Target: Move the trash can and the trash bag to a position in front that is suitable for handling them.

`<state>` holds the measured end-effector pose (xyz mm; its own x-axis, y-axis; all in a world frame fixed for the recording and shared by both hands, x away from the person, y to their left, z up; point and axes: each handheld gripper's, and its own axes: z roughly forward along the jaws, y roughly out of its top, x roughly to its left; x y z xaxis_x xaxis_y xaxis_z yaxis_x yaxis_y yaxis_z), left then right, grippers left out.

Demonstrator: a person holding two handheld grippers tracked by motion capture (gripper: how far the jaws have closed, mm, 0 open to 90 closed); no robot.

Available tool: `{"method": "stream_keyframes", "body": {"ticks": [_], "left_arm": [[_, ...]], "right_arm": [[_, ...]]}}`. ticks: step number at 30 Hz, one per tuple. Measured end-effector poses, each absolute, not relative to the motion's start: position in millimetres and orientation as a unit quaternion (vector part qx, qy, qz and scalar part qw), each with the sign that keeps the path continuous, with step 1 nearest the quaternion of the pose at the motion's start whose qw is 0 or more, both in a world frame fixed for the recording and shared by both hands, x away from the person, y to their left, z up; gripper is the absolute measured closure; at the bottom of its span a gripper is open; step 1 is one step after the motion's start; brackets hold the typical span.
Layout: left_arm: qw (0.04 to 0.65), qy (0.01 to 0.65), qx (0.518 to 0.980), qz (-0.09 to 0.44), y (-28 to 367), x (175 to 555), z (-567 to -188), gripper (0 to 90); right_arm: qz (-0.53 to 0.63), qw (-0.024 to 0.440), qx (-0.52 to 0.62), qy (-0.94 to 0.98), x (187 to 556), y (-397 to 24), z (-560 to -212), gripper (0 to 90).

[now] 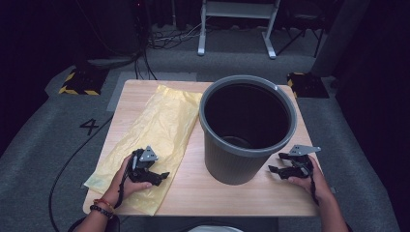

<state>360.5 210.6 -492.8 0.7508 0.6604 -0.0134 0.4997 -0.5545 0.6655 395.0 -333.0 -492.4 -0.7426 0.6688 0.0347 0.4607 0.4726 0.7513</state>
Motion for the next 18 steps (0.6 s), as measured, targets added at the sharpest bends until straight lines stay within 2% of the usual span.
{"method": "stream_keyframes", "body": {"ticks": [1,8,18], "left_arm": [[0.330,0.335,0.875,0.116,211,360,-496,17.1],[0.350,0.332,0.867,0.125,217,358,-501,14.9],[0.363,0.330,0.861,0.132,219,359,-504,14.7]], "right_arm": [[0.391,0.133,0.333,0.848,395,-333,-492,24.3],[0.469,0.143,0.307,0.816,376,-345,-436,24.3],[0.513,0.173,0.282,0.792,355,-352,-387,24.4]]}}
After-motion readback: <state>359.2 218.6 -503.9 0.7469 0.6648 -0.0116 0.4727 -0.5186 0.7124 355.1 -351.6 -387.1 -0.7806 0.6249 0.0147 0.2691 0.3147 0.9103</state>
